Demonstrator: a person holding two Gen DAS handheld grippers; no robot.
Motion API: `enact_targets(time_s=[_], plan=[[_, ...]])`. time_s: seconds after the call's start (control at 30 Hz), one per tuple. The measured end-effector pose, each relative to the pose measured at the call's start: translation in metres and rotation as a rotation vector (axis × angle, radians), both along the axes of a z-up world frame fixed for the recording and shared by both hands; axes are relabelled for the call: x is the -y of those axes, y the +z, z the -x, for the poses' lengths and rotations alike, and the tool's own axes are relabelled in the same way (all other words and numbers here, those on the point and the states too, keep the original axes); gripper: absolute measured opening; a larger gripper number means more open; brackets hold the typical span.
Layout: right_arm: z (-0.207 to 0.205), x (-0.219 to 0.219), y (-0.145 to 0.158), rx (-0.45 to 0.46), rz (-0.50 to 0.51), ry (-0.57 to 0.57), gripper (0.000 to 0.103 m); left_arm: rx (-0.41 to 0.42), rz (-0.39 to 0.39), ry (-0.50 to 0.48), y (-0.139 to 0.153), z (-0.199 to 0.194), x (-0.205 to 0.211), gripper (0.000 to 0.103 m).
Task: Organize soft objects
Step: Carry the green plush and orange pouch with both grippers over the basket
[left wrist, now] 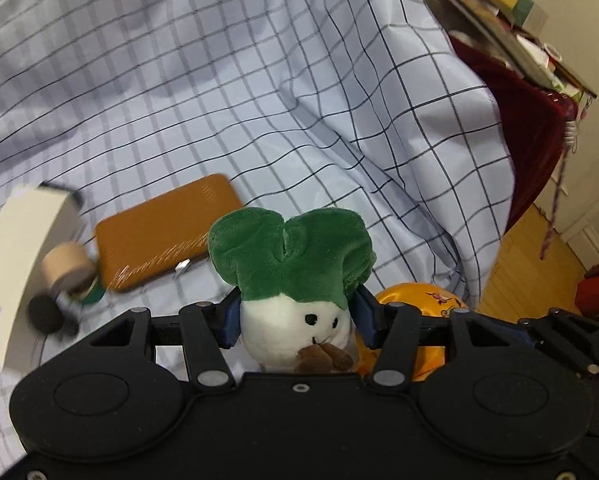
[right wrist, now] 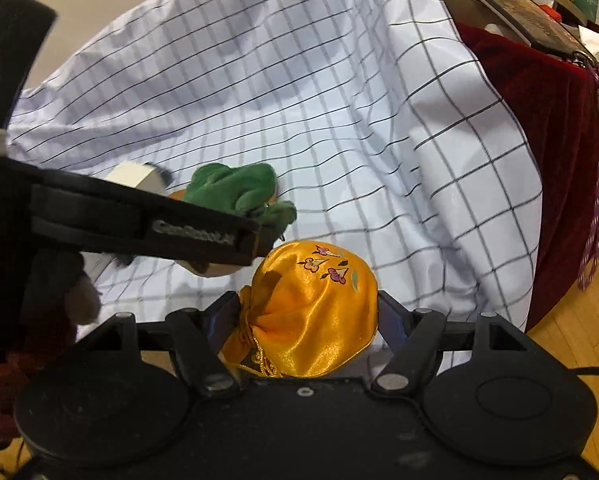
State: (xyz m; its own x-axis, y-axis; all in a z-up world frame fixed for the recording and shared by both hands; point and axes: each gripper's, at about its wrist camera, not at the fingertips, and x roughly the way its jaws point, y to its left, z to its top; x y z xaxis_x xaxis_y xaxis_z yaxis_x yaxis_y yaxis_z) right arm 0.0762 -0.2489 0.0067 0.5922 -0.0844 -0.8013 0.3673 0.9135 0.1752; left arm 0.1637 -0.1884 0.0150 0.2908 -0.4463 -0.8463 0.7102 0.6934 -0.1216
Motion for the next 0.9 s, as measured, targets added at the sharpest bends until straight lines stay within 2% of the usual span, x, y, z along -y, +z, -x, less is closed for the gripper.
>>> enact_targets(time_s=[0.23, 0.47, 0.7, 0.9], plan=[[0.031, -0.027, 0.011, 0.038, -0.014, 0.059, 0.072, 0.056, 0.040, 0.117, 0.021, 0.039, -0.055, 0.053], [0.056, -0.043, 0.019, 0.080, -0.034, 0.090, 0.073, 0.104, 0.052, 0.268, 0.027, 0.069, -0.106, 0.053], [0.077, -0.047, 0.024, 0.119, -0.061, 0.087, 0.073, 0.151, 0.031, 0.424, 0.016, 0.097, -0.145, 0.053], [0.087, -0.055, 0.028, 0.138, -0.081, 0.097, 0.073, 0.123, 0.050, 0.512, -0.002, 0.114, -0.165, 0.053]])
